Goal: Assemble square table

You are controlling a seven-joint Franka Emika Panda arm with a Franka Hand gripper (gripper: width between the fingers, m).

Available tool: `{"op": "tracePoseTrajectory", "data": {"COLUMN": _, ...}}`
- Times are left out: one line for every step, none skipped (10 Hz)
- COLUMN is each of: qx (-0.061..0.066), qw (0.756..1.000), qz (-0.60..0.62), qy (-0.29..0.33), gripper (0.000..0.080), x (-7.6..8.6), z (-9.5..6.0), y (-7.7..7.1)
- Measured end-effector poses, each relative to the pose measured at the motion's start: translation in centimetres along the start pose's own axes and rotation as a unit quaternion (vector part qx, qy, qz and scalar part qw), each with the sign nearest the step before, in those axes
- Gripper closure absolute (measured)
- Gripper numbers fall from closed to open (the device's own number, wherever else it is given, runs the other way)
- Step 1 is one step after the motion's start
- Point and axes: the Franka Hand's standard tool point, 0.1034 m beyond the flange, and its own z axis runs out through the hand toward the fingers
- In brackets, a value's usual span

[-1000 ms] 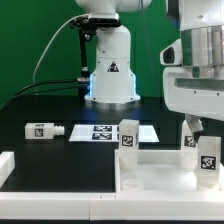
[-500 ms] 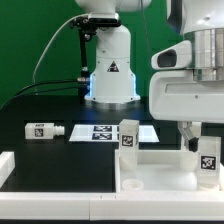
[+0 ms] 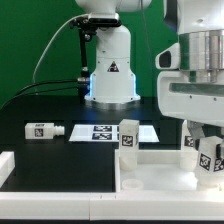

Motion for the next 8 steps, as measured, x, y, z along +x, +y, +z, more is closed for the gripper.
{"op": "tracePoseTrajectory", "data": {"qx": 0.000, "qw": 0.997, "qz": 0.074, "qy": -0.003, "gripper": 0.0497, "x": 0.01, "z": 0.09, "y": 0.16}}
{"op": "tracePoseTrajectory", "data": {"qx": 0.007, "qw": 0.985, "qz": 0.173, "qy": -0.010, "gripper": 0.0497, "x": -0.10, "z": 0.20, "y": 0.18}}
{"op": "tracePoseTrajectory", "data": {"qx": 0.016, "qw": 0.970, "qz": 0.243, "qy": -0.016, "gripper": 0.0498, "x": -0.32, "z": 0.25, "y": 0.08}}
{"op": "tracePoseTrajectory", "data": {"qx": 0.018, "qw": 0.966, "qz": 0.257, "qy": -0.017, "gripper": 0.0498, "x": -0.43, "z": 0.25, "y": 0.11}}
{"op": "tracePoseTrajectory", "data": {"qx": 0.017, "qw": 0.968, "qz": 0.251, "qy": -0.018, "gripper": 0.0499, "x": -0.45, "z": 0.27, "y": 0.13}}
{"op": "tracePoseTrajectory", "data": {"qx": 0.014, "qw": 0.975, "qz": 0.222, "qy": -0.017, "gripper": 0.0499, "x": -0.52, "z": 0.24, "y": 0.20}}
{"op": "tracePoseTrajectory", "data": {"qx": 0.006, "qw": 0.985, "qz": 0.170, "qy": -0.015, "gripper": 0.0499, "x": -0.73, "z": 0.15, "y": 0.33}}
{"op": "tracePoseTrajectory", "data": {"qx": 0.006, "qw": 0.994, "qz": 0.109, "qy": -0.015, "gripper": 0.0401, "x": -0.83, "z": 0.02, "y": 0.35}}
